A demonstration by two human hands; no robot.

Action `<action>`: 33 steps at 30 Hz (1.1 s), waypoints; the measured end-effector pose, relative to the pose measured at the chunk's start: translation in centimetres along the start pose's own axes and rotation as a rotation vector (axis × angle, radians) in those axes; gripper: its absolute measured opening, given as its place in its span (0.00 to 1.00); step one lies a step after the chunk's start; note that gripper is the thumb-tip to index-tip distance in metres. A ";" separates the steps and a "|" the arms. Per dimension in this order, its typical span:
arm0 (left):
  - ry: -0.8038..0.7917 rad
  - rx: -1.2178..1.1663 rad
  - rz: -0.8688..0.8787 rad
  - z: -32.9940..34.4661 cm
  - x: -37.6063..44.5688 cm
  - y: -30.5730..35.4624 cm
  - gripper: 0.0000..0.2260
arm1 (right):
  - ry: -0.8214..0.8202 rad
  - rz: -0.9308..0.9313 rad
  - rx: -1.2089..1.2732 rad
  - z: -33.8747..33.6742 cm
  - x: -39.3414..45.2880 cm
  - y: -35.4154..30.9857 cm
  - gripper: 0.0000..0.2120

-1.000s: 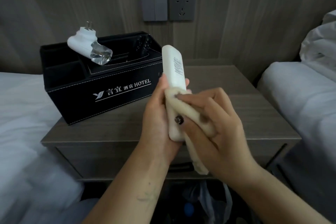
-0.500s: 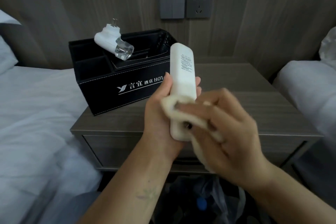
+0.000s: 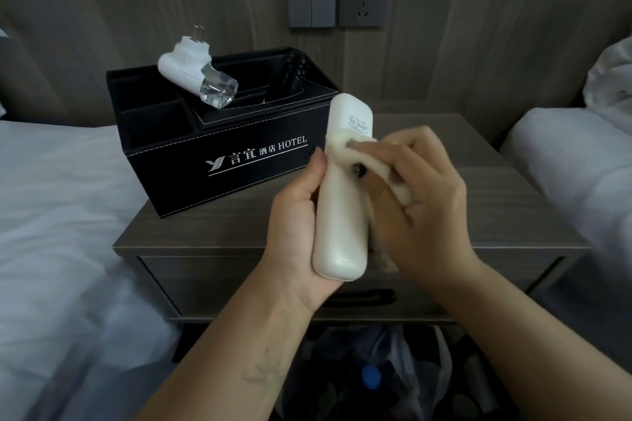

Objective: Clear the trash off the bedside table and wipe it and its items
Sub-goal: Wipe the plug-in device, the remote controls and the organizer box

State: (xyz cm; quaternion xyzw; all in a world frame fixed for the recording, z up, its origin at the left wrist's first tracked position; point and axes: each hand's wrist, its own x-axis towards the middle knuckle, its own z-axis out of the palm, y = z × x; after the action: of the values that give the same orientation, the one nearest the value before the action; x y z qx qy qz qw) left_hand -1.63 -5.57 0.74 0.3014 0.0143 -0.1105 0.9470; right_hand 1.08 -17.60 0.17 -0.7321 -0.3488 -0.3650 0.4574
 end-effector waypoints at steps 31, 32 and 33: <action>-0.045 0.747 0.260 1.3 -0.4 -1.3 0.15 | 0.094 0.165 -0.040 -2.7 2.7 1.5 0.07; 0.003 0.679 0.237 1.6 0.2 -1.3 0.14 | 0.056 0.143 -0.005 -2.2 2.3 1.2 0.07; 0.071 0.598 0.202 1.7 0.8 -1.1 0.16 | 0.013 0.125 0.034 -1.7 1.7 0.8 0.08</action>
State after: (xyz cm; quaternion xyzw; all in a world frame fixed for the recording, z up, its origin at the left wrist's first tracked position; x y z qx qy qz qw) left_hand -1.18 -7.57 1.42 0.5701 -0.0159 -0.0048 0.8214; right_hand 2.17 -19.12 1.82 -0.7422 -0.3056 -0.3343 0.4940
